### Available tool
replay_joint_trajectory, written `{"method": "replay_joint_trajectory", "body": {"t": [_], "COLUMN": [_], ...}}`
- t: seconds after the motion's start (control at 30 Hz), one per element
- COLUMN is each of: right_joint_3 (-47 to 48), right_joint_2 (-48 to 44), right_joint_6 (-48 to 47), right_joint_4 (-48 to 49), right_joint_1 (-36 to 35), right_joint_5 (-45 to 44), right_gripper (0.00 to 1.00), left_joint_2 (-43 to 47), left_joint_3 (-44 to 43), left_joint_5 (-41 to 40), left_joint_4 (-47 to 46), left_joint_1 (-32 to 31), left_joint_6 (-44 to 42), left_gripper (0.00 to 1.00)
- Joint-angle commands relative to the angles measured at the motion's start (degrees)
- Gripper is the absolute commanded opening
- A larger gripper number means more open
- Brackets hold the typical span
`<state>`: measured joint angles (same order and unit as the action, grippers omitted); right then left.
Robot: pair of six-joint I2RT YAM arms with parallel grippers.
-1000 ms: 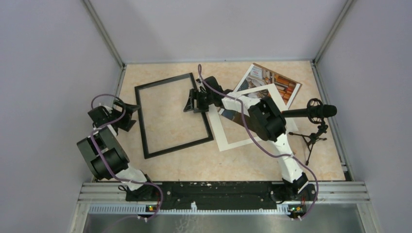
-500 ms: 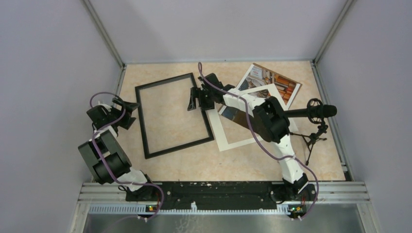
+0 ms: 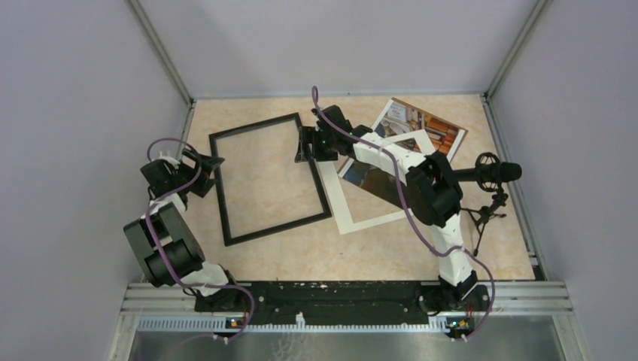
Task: Put the photo into the frame
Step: Place the photo frame item in the photo frame.
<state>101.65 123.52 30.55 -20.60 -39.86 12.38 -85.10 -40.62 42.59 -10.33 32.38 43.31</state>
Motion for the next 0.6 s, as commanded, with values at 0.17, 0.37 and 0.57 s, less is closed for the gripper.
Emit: {"method": "replay_joint_trajectory", "body": {"t": [0.17, 0.37, 0.57], "right_joint_3": [-3.7, -8.1, -11.7], "right_joint_2": [0.7, 0.3, 0.9], "right_joint_6": [-1.7, -1.6, -0.1], "right_joint_4": [6.7, 10.9, 15.3], "right_joint_1": [0.1, 0.2, 0.3], "right_joint_5": [-5.9, -6.2, -3.8], "right_gripper": [0.73, 0.67, 0.62], "left_joint_2": [2.5, -1.0, -7.3], "left_joint_3": [-4.1, -6.5, -15.2], "left_joint_5": [-2.1, -4.2, -11.7], "left_joint_4": [2.7, 3.5, -2.1], "left_joint_1": [-8.6, -13.5, -15.8], "left_joint_6": [-7.0, -7.4, 0.0], "left_gripper": [0.98, 0.98, 0.99]}}
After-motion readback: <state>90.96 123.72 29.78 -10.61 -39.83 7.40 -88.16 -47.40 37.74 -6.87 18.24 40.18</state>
